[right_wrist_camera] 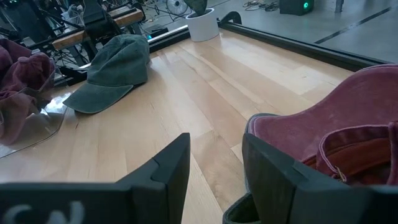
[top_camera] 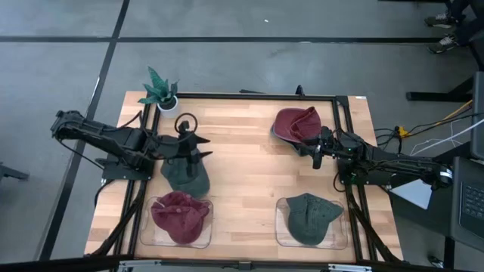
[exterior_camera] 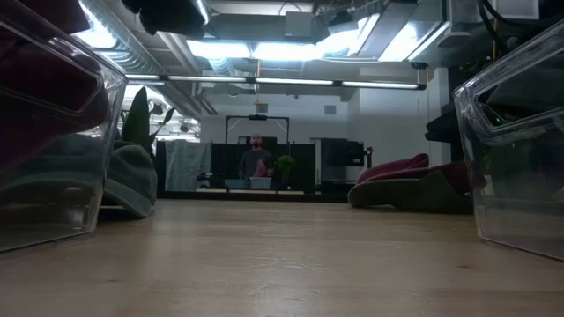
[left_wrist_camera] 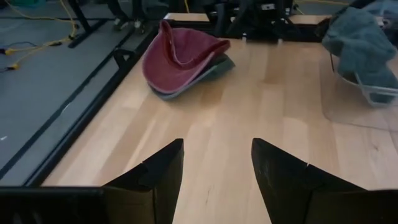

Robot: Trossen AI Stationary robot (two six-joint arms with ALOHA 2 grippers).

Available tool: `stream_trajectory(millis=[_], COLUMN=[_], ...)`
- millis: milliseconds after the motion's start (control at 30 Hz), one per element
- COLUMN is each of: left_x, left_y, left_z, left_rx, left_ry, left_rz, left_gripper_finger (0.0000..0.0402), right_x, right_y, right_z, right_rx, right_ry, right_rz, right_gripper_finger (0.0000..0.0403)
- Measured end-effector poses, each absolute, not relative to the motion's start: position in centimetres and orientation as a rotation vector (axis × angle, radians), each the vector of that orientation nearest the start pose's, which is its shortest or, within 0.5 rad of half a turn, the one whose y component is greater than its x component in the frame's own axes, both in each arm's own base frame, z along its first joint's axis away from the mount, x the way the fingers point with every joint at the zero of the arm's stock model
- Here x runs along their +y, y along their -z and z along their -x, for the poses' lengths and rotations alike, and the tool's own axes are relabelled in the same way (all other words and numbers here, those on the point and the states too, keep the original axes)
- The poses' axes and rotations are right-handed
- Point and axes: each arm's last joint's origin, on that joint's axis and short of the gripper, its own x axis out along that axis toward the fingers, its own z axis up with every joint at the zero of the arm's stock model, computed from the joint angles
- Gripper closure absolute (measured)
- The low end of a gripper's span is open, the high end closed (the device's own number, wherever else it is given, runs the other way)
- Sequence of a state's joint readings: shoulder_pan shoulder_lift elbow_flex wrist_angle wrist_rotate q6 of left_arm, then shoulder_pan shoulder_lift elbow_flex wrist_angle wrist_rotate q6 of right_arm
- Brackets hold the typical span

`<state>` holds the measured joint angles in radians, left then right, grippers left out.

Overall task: Pick & Place hat
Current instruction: Put the bottom gray cap into the right transparent bin

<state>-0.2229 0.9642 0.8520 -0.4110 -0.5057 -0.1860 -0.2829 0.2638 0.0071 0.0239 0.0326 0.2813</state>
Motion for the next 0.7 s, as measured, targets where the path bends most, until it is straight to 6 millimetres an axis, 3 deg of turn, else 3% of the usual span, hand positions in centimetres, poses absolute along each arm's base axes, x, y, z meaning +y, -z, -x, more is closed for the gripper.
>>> stream_trajectory(millis=[267, 433, 567, 700], left_x=[-2.3, -1.9, -1.2, 0.3], left_y=[-30.7, -30.7, -29.7, -28.4], left_z=[-20.0, -20.0, -20.4, -21.7], left_rx=[0.412, 0.414, 0.514, 0.598], left_ry=[-0.417, -0.433, -0.452, -0.413], left_rz=[0.169, 0.167, 0.092, 0.136], left_gripper_finger=[0.0217, 0.0217, 0.0217, 0.0217], right_x=[-3.2, -3.2, -3.2, -3.2], right_y=[-14.6, -14.6, -14.6, -14.6], right_z=[-10.7, -10.7, -10.7, -10.7], right_rx=[0.186, 0.186, 0.186, 0.186], right_ry=[0.345, 0.345, 0.345, 0.345], right_rz=[-0.308, -0.308, -0.308, -0.308], right_gripper_finger=[0.0256, 0.0256, 0.0256, 0.0256])
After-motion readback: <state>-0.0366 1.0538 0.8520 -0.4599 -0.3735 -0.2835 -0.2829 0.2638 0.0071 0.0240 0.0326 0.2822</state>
